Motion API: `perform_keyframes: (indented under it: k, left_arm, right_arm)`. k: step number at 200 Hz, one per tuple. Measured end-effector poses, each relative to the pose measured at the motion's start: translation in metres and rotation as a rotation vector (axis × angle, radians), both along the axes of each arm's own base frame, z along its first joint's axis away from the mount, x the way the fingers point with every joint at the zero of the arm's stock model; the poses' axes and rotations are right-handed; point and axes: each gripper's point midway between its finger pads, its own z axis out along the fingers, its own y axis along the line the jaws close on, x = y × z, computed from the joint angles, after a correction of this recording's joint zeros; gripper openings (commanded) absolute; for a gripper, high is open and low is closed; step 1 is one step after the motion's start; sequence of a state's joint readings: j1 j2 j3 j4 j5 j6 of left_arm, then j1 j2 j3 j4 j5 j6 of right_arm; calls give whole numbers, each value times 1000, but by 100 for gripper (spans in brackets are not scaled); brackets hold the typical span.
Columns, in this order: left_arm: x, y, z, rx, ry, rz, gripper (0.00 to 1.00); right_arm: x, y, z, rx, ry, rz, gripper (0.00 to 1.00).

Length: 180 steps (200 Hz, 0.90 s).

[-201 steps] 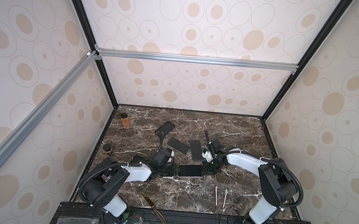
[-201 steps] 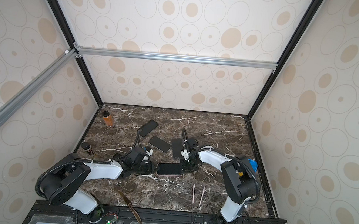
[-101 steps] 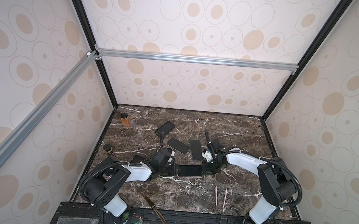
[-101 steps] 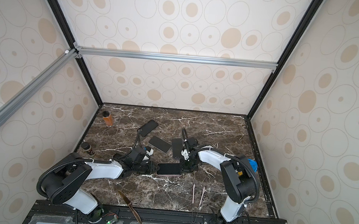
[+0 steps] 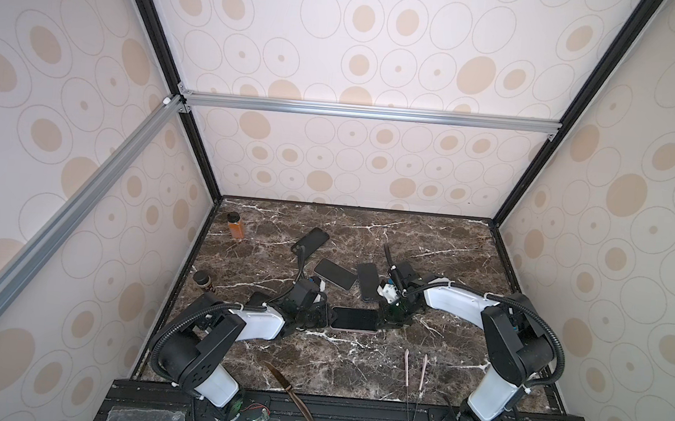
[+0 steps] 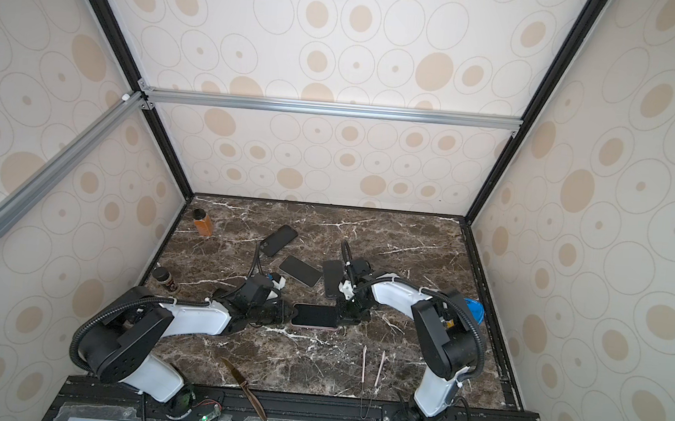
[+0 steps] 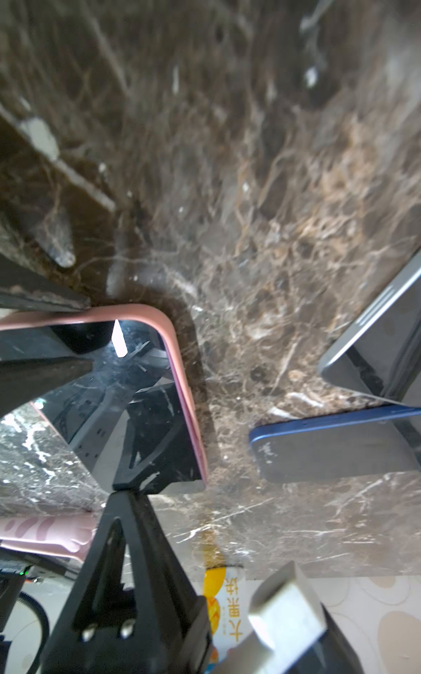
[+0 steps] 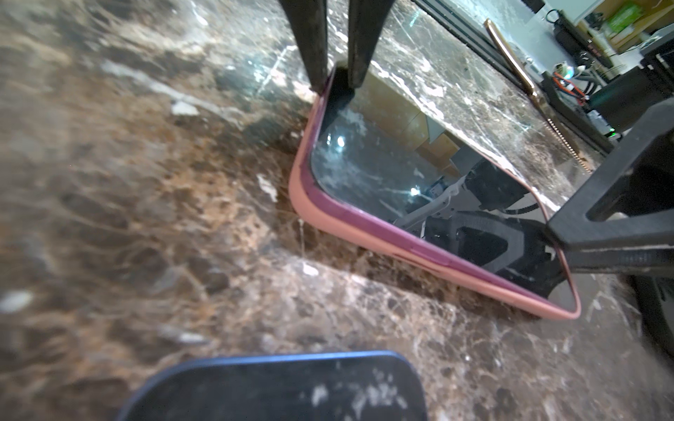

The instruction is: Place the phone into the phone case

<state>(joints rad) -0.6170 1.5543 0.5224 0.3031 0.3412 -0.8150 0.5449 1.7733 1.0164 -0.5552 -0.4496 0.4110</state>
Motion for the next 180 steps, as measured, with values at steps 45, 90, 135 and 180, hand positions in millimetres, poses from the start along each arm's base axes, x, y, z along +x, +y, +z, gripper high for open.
perform_keyframes:
  k: [45, 90, 135, 180]
  left_arm:
    - [2, 2, 0, 7, -8, 10, 23]
    - [2, 2, 0, 8, -9, 11, 23]
    - [2, 2, 0, 8, -8, 11, 23]
    - [2, 2, 0, 9, -9, 12, 23]
  right_arm:
    - [0, 2, 0, 8, 13, -7, 11]
    - [0, 0, -2, -10, 24, -10, 11]
    - [-1, 0, -3, -42, 37, -2, 10]
    - [-2, 0, -4, -92, 17, 17, 9]
